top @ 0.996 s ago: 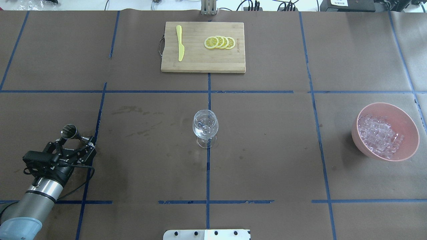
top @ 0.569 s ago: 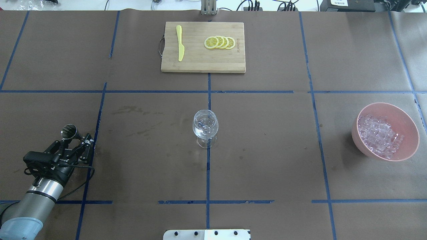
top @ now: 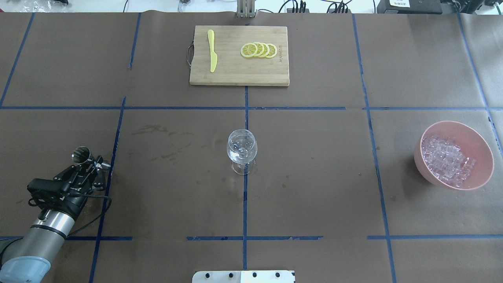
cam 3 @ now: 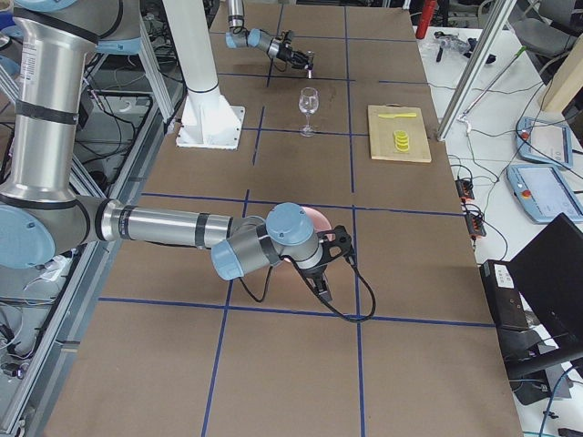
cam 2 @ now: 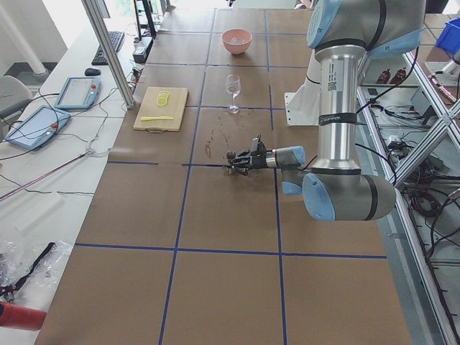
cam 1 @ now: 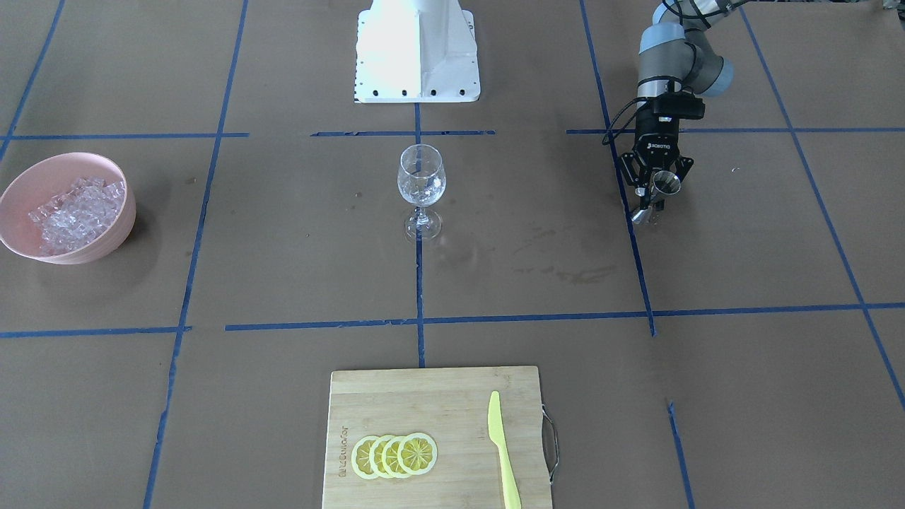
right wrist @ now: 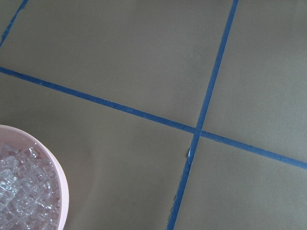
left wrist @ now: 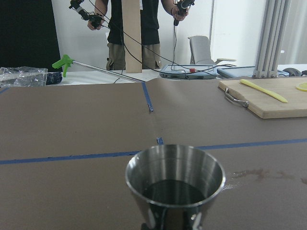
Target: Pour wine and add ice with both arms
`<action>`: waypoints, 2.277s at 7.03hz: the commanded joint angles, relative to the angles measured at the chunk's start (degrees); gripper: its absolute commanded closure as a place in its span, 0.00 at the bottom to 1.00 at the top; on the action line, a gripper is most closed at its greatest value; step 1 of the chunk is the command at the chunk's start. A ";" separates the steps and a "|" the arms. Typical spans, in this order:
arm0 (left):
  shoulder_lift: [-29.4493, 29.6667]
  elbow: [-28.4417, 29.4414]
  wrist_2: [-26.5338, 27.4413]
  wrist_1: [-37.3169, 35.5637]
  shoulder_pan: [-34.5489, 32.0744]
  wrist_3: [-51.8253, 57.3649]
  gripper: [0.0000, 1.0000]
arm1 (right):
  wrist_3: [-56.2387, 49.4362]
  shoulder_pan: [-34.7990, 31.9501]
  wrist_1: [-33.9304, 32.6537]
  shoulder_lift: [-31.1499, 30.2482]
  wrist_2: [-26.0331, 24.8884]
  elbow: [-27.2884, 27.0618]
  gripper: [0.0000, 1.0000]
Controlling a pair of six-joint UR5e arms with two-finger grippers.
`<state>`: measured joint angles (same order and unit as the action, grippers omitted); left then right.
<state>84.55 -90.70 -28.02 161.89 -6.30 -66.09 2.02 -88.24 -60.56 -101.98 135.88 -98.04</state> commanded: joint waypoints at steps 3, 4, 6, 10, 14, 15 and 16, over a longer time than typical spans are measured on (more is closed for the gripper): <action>-0.09 -0.44 1.47 0.09 -0.12 0.00 1.00 | 0.00 0.00 0.00 0.03 0.00 -0.05 0.00; -0.26 -1.14 2.08 0.18 -0.21 0.70 1.00 | 0.00 0.00 0.00 0.03 0.00 -0.05 0.00; -0.53 -3.60 2.09 0.44 -0.21 3.49 1.00 | 0.00 0.00 0.00 0.03 0.00 0.04 0.00; 1.74 -5.89 0.34 14.67 -2.56 35.90 1.00 | 0.00 0.00 0.00 0.03 0.00 0.04 0.00; 10.44 -6.33 -6.17 13.19 -5.22 36.12 1.00 | 0.00 0.00 0.00 0.12 0.00 0.04 0.00; 12.81 -6.42 -6.00 8.57 -5.22 37.60 1.00 | 0.00 0.00 0.00 0.12 0.00 0.04 0.00; 15.96 -6.42 -5.74 5.83 -5.22 40.32 1.00 | 0.00 0.00 0.00 0.12 0.00 0.04 0.00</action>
<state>97.17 -97.09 -33.91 171.23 -11.47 -28.23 2.02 -88.24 -60.55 -101.86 135.88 -98.00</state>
